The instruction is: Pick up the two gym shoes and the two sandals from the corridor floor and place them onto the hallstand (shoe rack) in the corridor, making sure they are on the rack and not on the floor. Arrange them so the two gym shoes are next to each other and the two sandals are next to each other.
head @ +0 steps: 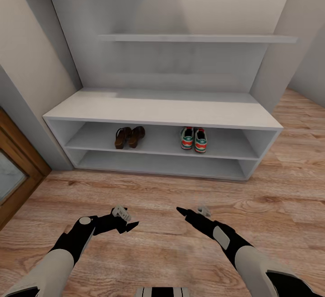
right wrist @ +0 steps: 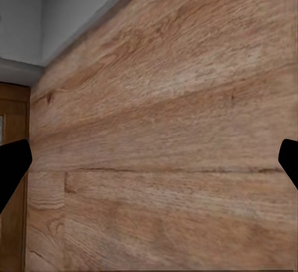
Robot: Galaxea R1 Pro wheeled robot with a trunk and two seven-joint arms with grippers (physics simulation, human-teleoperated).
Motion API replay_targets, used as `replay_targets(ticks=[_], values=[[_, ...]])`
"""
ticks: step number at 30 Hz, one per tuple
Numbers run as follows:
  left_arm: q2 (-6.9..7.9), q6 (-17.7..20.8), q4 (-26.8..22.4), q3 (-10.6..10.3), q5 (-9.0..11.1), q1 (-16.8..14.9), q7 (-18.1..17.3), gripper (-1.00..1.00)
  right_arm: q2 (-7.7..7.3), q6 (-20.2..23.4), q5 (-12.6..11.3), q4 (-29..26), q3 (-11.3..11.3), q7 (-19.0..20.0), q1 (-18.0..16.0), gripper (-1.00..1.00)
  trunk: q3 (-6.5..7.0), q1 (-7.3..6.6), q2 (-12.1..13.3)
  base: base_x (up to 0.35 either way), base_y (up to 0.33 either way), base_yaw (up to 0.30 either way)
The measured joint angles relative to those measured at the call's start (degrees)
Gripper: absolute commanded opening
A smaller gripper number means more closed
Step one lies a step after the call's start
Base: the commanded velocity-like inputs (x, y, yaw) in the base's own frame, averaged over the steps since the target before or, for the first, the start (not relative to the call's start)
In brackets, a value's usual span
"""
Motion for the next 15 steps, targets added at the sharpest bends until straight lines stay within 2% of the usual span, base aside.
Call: replay_targets(ticks=[8, 10, 11, 13, 14, 15], values=[[0.0, 0.0, 0.0, 0.0, 0.01, 0.01, 0.0, 1.0, 0.06, -0.2, 0.3, 0.36, 0.11, 0.31, 0.01, 1.0, 1.77, -0.21, 0.1, 0.0, 0.0, 0.0], [0.0, 0.0, 0.0, 0.0, 0.01, 0.01, 0.0, 1.0, 0.07, -0.24, 1.55, 0.35, 0.77, 0.37, 0.0, 1.0, 2.21, -0.26, 0.13, 0.0, 0.0, 0.0], [0.0, 0.0, 0.0, 0.0, 0.01, 0.01, 0.0, 1.0, 0.06, -0.22, 4.27, 0.33, 2.85, 0.4, 0.0, 1.0, 2.43, -0.29, 0.14, 0.0, 0.0, 0.0], [0.0, 0.0, 0.0, 0.0, 0.01, 0.01, 0.0, 1.0, 0.03, -0.21, 6.77, 0.28, 5.02, 0.44, 0.0, 1.0, 2.88, -0.34, 0.17, 0.0, 0.0, 0.0], [0.0, 0.0, 0.0, 0.0, 0.01, 0.01, 0.0, 1.0, 0.04, -0.21, 9.26, 0.24, 7.17, 0.51, 0.0, 1.0, 3.1, -0.36, 0.18, 0.0, 0.0, 0.0], [0.0, 0.0, 0.0, 0.0, 0.01, 0.01, 0.0, 1.0, 0.04, -0.21, 10.34, 0.23, 8.21, 0.53, -0.01, 1.0, 3.32, -0.39, 0.2, 0.0, 0.0, 0.0]])
